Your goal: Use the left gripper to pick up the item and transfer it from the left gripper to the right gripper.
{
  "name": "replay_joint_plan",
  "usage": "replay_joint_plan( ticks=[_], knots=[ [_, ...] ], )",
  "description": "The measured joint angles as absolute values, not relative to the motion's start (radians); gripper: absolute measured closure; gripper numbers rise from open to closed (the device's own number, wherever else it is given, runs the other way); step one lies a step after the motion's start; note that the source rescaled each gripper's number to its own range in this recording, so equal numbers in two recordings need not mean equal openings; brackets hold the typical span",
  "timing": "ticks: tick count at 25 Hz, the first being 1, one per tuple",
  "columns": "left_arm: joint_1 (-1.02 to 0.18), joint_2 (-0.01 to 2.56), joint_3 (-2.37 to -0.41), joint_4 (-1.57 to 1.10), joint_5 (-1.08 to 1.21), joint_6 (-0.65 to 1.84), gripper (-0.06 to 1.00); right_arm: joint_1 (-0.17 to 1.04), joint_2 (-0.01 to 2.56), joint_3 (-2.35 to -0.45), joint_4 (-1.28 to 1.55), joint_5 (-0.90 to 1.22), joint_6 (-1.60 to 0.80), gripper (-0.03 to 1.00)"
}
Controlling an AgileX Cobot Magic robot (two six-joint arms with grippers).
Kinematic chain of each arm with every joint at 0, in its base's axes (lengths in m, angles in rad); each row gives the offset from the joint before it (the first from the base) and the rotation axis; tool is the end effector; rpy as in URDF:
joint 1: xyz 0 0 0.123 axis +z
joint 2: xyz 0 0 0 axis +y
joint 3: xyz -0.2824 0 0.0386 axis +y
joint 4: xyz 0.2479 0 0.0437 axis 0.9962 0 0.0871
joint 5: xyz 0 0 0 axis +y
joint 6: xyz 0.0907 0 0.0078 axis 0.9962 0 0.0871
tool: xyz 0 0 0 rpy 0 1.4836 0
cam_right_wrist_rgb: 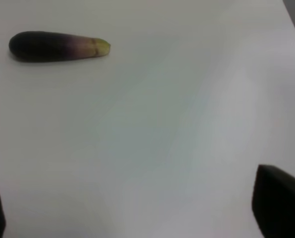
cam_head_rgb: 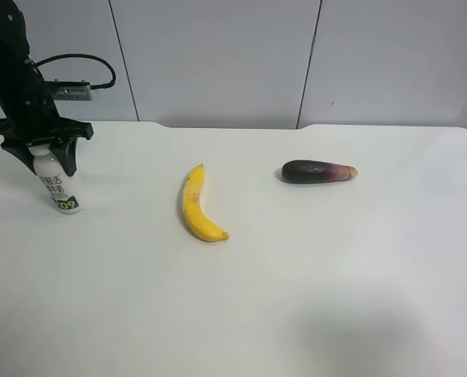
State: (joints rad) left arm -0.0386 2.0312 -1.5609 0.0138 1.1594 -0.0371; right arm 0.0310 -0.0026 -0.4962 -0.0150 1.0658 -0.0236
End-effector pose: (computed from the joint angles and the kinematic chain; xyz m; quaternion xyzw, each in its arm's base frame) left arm 0.4030 -0.0144 0.1945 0.0034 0.9999 0.0058 0.0144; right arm -0.0050 -0.0014 0.2757 -0.0230 0.8545 -0.0056 0.5189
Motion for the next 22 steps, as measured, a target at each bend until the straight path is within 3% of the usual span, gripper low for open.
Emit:
replay_joint_plan(
  ticks=[22],
  knots=[
    [-0.037, 1.866, -1.552, -0.274, 1.211, 0.028, 0.91, 0.031, -0.003, -0.496, -0.015, 1.066, -0.024, -0.03]
  ],
)
